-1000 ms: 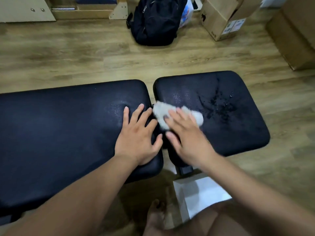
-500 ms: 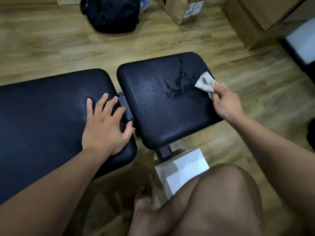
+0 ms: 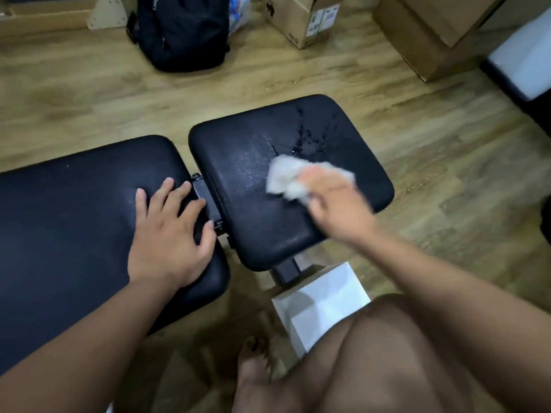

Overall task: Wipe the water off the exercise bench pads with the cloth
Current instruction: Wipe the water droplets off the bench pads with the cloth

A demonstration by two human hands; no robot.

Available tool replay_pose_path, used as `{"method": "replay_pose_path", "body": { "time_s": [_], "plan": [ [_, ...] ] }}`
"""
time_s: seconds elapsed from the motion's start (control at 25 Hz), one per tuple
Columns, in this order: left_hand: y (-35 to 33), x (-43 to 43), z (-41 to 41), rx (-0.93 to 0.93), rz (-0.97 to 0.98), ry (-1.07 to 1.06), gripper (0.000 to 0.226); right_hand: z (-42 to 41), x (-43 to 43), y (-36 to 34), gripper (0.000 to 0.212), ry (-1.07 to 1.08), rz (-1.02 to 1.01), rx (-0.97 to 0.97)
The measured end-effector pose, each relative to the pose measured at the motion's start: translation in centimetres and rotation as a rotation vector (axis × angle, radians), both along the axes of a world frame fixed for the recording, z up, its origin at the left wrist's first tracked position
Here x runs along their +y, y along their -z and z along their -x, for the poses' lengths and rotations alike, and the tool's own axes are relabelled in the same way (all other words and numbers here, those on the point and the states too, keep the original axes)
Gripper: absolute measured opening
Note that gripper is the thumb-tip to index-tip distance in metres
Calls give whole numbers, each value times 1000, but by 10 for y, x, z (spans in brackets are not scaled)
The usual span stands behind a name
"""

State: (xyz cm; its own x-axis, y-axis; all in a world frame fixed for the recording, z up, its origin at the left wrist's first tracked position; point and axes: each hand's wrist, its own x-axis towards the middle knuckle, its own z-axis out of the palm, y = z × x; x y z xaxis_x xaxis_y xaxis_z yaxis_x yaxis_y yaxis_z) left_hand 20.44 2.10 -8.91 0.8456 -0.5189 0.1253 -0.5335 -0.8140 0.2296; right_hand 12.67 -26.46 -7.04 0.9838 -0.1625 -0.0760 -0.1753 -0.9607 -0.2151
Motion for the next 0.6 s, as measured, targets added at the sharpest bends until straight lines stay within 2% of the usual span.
{"method": "replay_pose_path", "body": {
  "time_s": [0.12, 0.2, 0.28, 0.36, 0.44, 0.52, 0.6],
  "plan": [
    [0, -1, -1, -11, -21, 16, 53, -22, -93, -9, 47, 396, 14, -29],
    [-1, 0, -1, -16, -25, 12, 52, -48, -94, -3, 40, 654, -27, -46],
    [1, -2, 0, -16, -32, 16, 52, -59, -67, 4, 39, 743, -13, -110],
    [1, -1, -2, -12, -37, 17, 53, -57, -24, 4, 39, 589, 39, -114],
    [1, -1, -3, -18, -46, 25, 54, -52, 41, 3, 42, 364, 9, -49],
    [0, -1, 0, -28, -44, 27, 54, -51, 115, 0, 47, 15, -17, -1],
    [0, -1, 1, -46, -29, 30, 52, -55, 143, 0, 47, -285, -25, -15]
  ]
}}
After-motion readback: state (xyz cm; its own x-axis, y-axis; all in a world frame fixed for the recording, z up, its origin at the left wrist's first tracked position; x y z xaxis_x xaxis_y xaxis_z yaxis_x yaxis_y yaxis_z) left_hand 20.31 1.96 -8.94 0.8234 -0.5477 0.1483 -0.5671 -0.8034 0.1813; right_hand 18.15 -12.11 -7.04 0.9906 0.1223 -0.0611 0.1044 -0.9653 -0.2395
